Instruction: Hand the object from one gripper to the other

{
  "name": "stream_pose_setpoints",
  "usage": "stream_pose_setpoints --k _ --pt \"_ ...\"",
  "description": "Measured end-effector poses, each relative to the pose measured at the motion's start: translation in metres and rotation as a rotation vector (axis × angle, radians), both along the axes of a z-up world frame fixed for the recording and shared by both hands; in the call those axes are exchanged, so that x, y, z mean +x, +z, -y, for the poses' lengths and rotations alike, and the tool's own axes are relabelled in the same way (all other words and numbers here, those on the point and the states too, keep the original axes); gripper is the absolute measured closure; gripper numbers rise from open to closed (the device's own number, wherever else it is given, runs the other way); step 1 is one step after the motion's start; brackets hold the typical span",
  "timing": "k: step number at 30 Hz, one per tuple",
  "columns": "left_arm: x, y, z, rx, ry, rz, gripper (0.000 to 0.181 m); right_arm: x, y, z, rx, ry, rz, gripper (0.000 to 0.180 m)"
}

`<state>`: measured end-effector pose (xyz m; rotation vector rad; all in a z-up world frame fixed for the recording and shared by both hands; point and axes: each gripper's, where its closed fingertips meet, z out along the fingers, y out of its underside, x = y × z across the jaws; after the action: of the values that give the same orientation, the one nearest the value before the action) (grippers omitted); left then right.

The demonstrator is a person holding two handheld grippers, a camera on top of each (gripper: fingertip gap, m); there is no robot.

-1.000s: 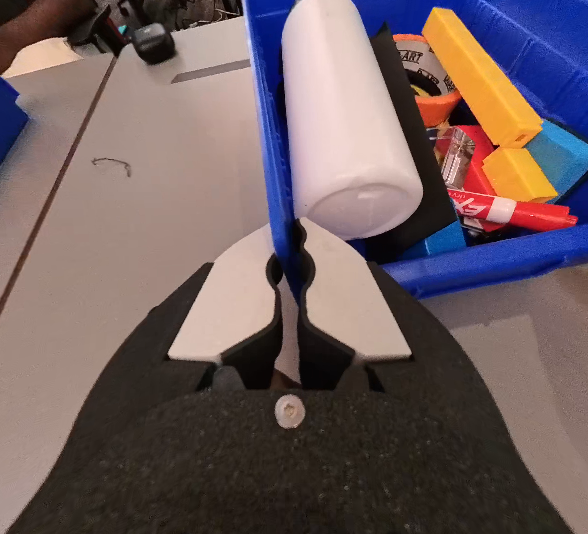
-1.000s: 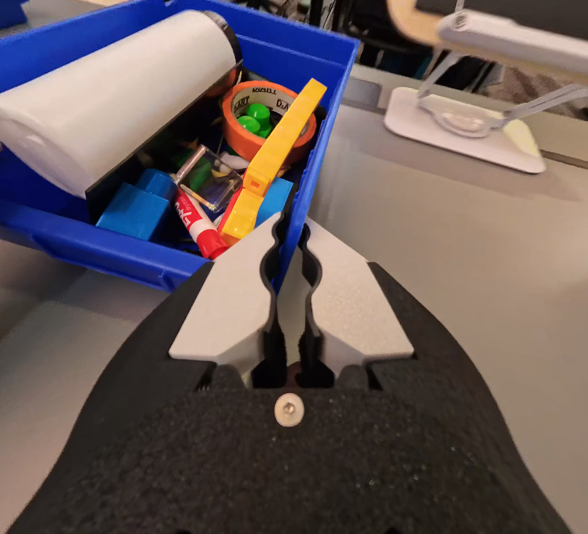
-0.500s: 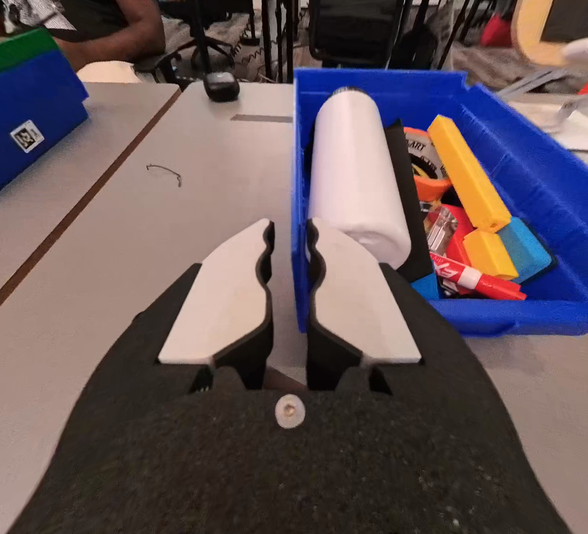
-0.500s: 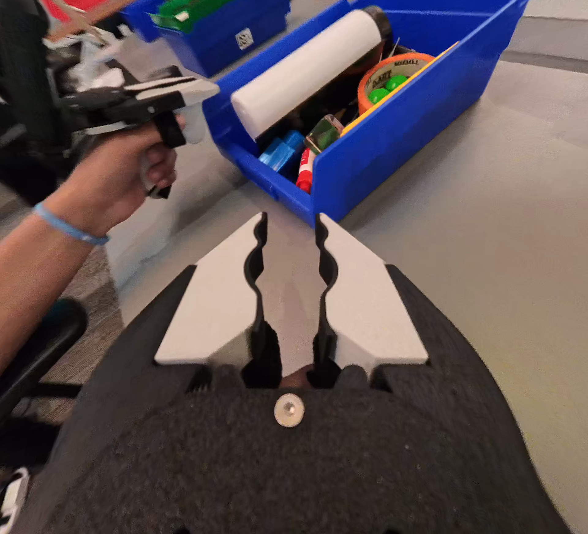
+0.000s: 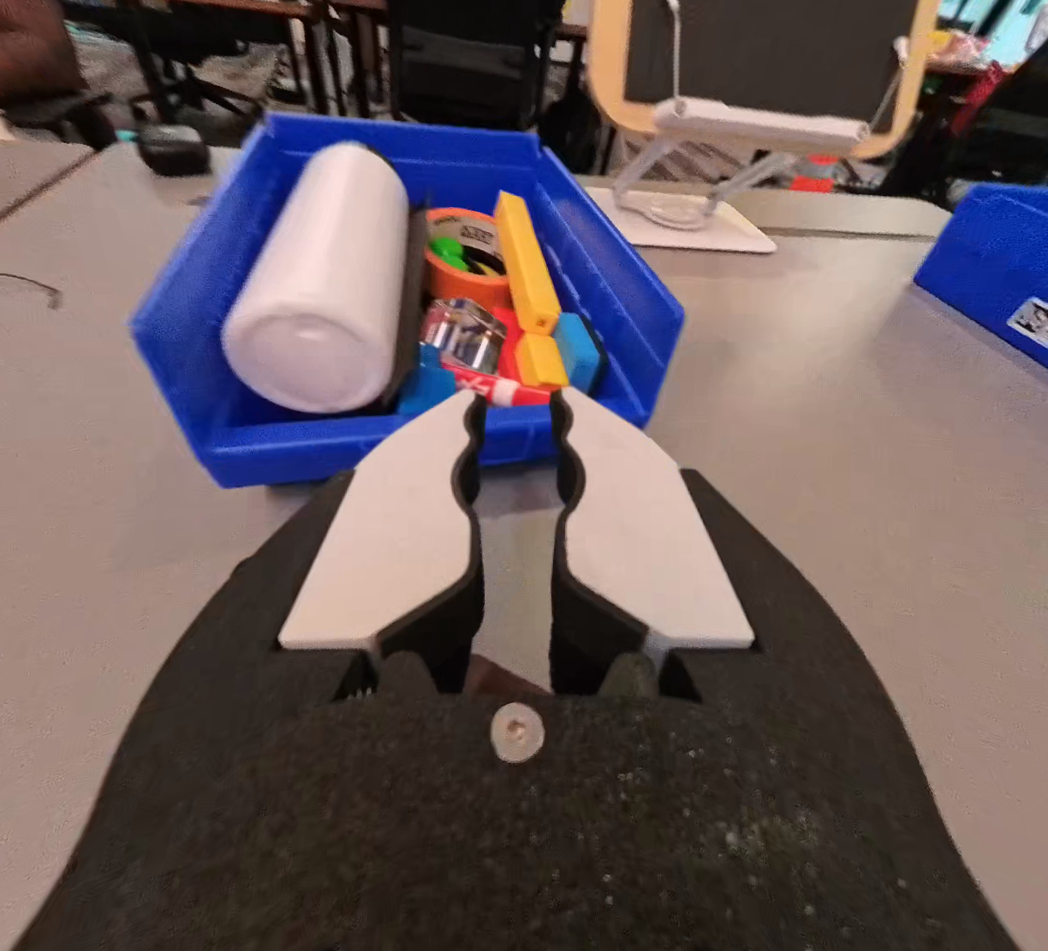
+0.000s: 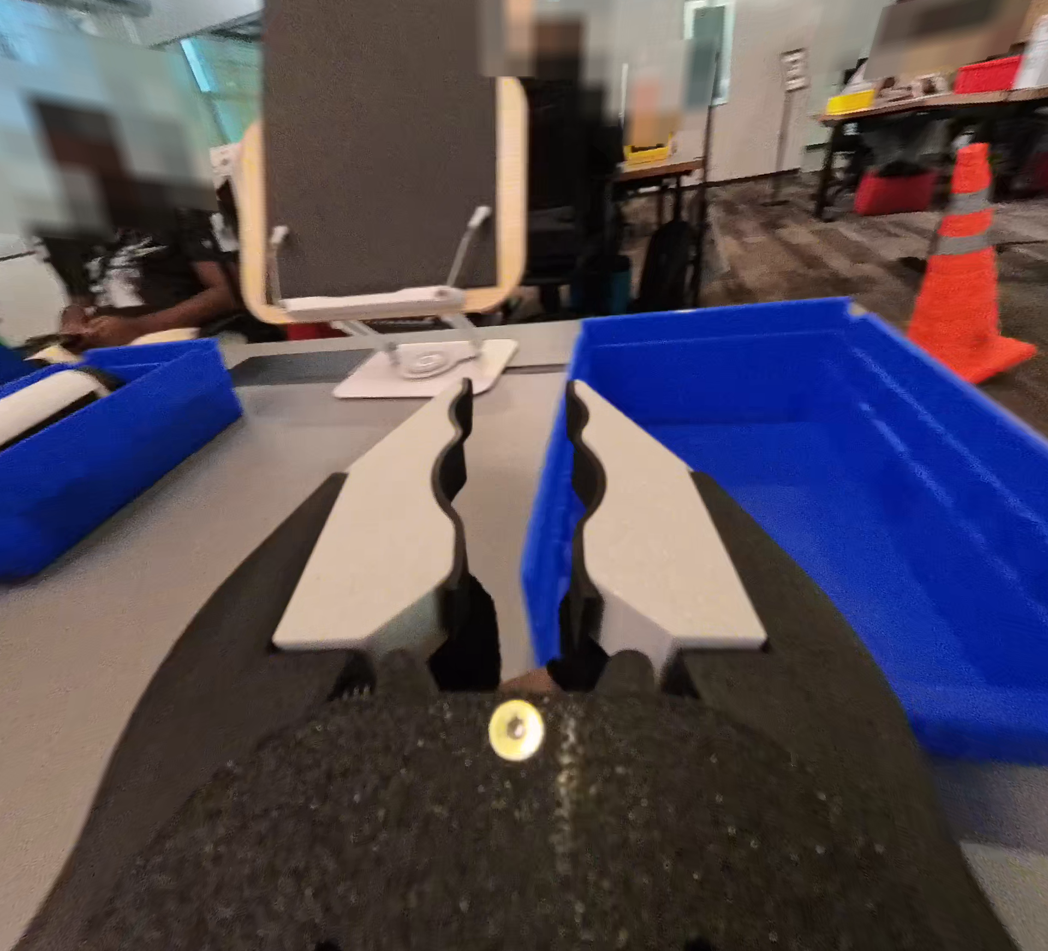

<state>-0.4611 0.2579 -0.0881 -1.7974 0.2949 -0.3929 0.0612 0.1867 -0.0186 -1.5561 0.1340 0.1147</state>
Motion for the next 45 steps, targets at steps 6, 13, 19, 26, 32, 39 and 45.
stream_pose_setpoints --k 6,13,19,26,32,39,45 --pt "0.02 -0.014 -0.01 0.025 -0.023 -0.201 0.159 0.114 -0.049 0.005 -0.207 -0.342 0.188 0.145" --pt "0.008 -0.016 -0.024 0.001 0.028 -0.162 0.157 0.115 -0.084 -0.004 -0.34 -0.307 0.149 0.146" --pt "0.005 -0.017 -0.019 0.009 0.032 -0.173 0.158 0.111 -0.092 -0.006 -0.371 -0.287 0.139 0.146" --pt "0.007 -0.018 -0.022 0.023 0.039 -0.222 0.159 0.107 -0.09 -0.006 -0.373 -0.272 0.138 0.146" --pt "0.007 -0.018 -0.022 0.024 0.04 -0.235 0.159 0.093 -0.092 -0.011 -0.383 -0.242 0.173 0.146" --pt "0.013 -0.025 -0.02 -0.034 -0.004 -0.198 0.156 0.059 -0.059 -0.006 -0.311 -0.18 0.166 0.146" --pt "0.035 -0.02 -0.04 -0.266 -0.1 -0.215 0.146 -0.079 -0.015 0.003 -0.176 0.196 0.014 0.146"
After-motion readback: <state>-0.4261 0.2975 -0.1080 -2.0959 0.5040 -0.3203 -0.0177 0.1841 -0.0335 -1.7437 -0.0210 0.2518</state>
